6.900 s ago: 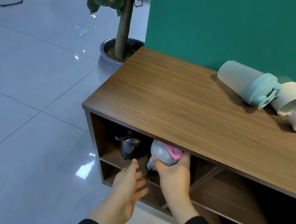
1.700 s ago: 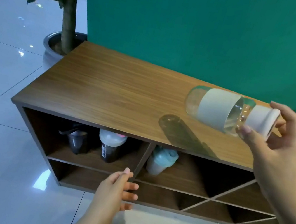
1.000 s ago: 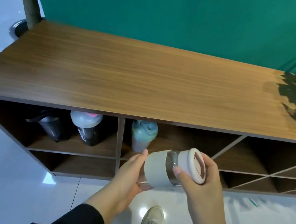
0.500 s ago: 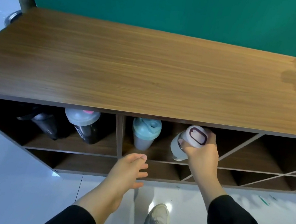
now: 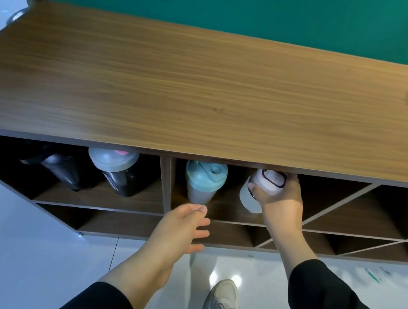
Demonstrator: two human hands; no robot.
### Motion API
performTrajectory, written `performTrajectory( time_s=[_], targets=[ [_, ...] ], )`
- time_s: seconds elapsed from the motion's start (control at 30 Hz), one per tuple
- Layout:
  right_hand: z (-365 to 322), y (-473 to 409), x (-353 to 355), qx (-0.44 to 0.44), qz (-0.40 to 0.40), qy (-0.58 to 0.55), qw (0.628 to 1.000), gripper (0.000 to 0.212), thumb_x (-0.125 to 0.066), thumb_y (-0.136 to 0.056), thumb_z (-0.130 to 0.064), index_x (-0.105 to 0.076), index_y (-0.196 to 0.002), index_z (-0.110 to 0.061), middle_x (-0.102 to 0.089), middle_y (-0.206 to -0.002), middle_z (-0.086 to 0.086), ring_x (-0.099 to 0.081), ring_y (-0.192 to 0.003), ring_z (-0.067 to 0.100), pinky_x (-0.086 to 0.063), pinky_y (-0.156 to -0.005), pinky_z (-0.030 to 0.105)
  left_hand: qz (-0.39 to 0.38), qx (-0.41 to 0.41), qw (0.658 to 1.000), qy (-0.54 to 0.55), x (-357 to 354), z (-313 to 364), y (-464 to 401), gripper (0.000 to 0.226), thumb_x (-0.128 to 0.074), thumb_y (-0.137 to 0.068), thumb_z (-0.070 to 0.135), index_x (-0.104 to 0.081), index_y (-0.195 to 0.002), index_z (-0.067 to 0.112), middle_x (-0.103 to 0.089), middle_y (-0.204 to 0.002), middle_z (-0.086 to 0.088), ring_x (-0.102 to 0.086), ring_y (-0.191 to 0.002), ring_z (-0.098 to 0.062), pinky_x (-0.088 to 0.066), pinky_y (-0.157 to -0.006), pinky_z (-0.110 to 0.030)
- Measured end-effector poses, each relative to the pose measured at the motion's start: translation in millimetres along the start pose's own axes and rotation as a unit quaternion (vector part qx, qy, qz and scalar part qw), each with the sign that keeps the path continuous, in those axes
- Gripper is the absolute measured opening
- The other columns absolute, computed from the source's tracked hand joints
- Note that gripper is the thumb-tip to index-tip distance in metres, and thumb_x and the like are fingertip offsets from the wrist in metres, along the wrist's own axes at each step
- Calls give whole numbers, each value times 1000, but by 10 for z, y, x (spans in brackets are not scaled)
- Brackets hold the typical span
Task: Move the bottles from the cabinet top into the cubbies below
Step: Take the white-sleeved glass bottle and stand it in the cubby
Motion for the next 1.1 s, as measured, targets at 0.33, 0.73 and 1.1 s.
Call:
performTrajectory(
  time_s=[0.33, 0.73, 1.1],
  targets=[
    [162, 370, 145, -50, -14, -120, 991, 80, -56, -94, -43, -10, -156, -23, -33, -156, 2, -32, -143, 19, -30, -107, 28, 18, -45, 995, -90, -159, 25, 29, 21, -54, -99, 30, -65, -118, 30, -68, -121, 4, -68, -107, -12, -57, -95, -39],
    [513, 222, 50, -164, -87, -156, 970, 65, -26, -94, -66, -36, -149, -32, -48, -148, 0, -40, -138, 28, -30, -110, 40, -42, -90, 981, -167, -1137, 149, -383, 76, -50, -94, 9, -19, -160, 31, -49, -143, 8, -47, -132, -14, -36, -99, -26],
    [559, 177, 208, -151, -43, -184, 970, 49, -27, -105, -40, -34, -150, -24, -49, -145, 7, -45, -130, 28, -36, -100, 34, -60, -98, 976, -186, -1502, 272, -708, 90, -54, -86, 19, -9, -161, 37, -40, -159, 3, -41, -142, -21, -33, -112, -33]
  ],
)
Point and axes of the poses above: each hand's wrist, its own y-axis away from the middle knuckle, its own x-axis out of the back of the hand, z = x × y, the point moved 8 cm from there along -y, towards the middle knuckle
